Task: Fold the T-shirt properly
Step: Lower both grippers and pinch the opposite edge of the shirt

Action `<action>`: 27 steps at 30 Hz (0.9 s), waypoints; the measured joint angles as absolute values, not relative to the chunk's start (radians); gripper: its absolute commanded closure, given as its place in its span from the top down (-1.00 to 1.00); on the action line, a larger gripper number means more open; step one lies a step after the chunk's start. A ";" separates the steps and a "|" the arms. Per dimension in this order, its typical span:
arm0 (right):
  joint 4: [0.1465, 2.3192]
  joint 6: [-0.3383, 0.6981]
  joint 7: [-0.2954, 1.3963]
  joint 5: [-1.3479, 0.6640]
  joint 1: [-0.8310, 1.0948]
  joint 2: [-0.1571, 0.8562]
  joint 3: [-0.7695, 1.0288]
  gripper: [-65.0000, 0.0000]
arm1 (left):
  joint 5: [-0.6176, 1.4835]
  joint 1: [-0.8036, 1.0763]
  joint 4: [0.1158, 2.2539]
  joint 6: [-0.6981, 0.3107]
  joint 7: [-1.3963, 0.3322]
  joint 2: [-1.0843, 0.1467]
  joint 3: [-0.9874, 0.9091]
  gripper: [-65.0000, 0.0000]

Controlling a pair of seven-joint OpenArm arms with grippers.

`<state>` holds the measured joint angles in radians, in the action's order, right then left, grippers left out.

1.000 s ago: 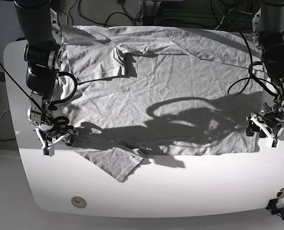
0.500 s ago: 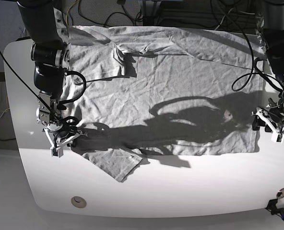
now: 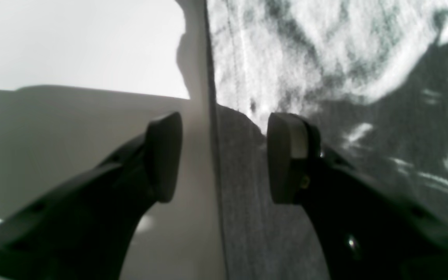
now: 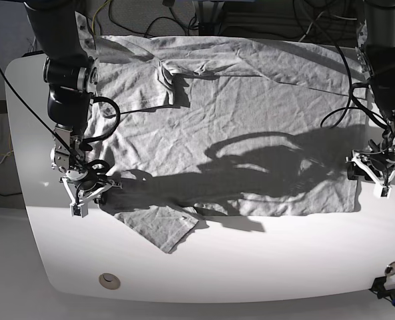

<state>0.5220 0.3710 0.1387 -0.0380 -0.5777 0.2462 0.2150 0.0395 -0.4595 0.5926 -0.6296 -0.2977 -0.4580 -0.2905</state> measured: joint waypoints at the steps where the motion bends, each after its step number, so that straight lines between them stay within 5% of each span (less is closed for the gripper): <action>1: 0.541 0.371 0.144 -0.037 -0.567 0.246 0.216 -1.00 | 0.044 -0.463 0.577 -0.629 -0.292 -0.456 -0.290 0.02; 25: 0.594 0.378 0.134 -0.049 -0.517 0.247 0.216 -1.00 | 0.023 -0.546 0.485 -0.576 -0.220 -0.397 -0.213 0.00; 27: 0.594 0.378 0.134 -0.049 -0.517 0.247 0.216 -1.00 | 0.023 -0.546 0.485 -0.576 -0.220 -0.397 -0.213 -0.23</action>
